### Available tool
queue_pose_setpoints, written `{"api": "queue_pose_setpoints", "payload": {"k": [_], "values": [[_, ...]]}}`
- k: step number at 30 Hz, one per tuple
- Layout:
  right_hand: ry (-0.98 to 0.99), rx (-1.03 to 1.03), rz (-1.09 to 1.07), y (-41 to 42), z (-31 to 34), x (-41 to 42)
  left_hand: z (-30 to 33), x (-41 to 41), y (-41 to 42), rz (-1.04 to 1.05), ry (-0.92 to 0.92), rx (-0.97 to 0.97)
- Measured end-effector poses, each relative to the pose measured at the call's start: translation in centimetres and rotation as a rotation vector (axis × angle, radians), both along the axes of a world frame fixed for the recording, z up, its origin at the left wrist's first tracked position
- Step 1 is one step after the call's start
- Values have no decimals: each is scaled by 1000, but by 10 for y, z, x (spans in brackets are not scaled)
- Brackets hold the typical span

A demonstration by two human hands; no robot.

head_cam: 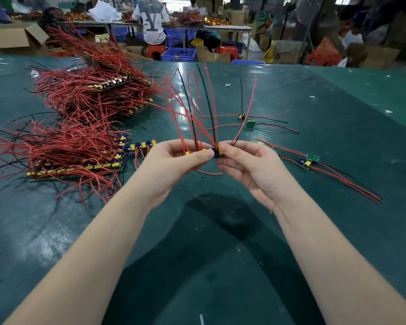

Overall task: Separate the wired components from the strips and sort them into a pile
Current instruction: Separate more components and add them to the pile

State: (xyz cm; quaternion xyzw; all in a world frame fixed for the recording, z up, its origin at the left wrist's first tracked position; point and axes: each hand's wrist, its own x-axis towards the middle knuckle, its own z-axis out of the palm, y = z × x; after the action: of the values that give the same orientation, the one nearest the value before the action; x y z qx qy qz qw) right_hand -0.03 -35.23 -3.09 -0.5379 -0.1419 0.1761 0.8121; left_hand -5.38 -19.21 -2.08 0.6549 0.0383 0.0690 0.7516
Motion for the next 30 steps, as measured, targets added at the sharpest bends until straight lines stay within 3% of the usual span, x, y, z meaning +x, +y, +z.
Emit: {"api": "queue_pose_setpoints", "payload": {"k": [13,15,17,23,25,28,30], "values": [[177,92,196,-3,5,-1,5,2,14,-152,26,-251],[200,125,175,-3,4,-1,2,4,20,-54,22,-150],[222,151,142,-2,3,1,-5,8,31,103,56,89],[181,64,83,-1,1,0,-20,9,45,281,344,1220],[144,41,37,0,0,-1,-20,5,39,414,302,1429],[35,-40,-72,3,-4,-2,-14,4,30,519,35,1374],[-17,-80,-128,4,-5,-3,-7,3,17,366,-124,1044]]}}
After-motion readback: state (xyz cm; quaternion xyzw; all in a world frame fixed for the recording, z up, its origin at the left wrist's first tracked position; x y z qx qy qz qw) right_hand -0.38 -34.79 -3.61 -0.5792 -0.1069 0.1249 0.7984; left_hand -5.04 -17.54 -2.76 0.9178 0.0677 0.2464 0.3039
